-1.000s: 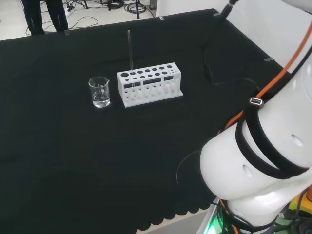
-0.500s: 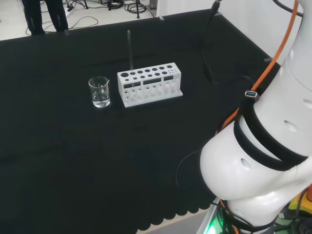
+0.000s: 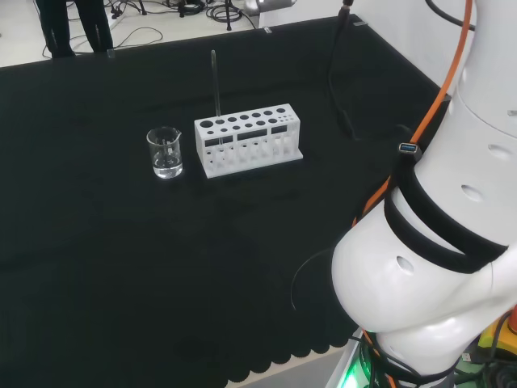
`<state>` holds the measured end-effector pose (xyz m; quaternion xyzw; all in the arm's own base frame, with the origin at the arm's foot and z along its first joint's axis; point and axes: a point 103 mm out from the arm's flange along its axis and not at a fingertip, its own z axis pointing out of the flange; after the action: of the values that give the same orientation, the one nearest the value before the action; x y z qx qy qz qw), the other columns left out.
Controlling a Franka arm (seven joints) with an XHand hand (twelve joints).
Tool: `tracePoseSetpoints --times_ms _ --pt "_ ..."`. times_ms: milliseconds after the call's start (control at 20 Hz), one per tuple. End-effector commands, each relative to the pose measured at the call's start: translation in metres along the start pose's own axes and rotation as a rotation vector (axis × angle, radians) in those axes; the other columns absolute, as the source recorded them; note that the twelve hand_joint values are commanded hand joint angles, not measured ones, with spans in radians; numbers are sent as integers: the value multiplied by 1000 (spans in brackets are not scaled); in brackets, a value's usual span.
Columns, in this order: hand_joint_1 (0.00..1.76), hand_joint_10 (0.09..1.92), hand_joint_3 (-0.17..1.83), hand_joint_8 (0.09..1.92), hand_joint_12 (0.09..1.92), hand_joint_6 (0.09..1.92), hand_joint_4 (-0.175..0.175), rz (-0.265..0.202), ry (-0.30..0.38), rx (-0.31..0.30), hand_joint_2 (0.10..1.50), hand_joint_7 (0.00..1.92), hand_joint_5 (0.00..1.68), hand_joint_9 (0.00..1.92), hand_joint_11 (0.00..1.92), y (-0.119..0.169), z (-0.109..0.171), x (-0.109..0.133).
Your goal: Take the glass rod from the white test tube rack.
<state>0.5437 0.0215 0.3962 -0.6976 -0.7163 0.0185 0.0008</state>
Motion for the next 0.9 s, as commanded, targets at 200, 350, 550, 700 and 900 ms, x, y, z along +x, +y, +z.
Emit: tracePoseSetpoints --times_ms 200,350,550,700,900 --pt "674 743 537 859 1269 182 -175 -29 -15 5 850 492 414 767 624 17 30 9" --pt "665 733 541 853 1260 199 -175 -33 -23 8 851 491 407 778 634 23 39 7" --pt "653 728 545 845 1259 203 -175 -42 -20 7 856 467 395 775 632 31 50 5" --pt "646 730 548 850 1261 205 -175 -54 -8 19 860 438 377 759 624 37 59 4" --pt "638 739 552 864 1264 210 -175 -54 -15 34 865 412 359 741 614 42 73 3"
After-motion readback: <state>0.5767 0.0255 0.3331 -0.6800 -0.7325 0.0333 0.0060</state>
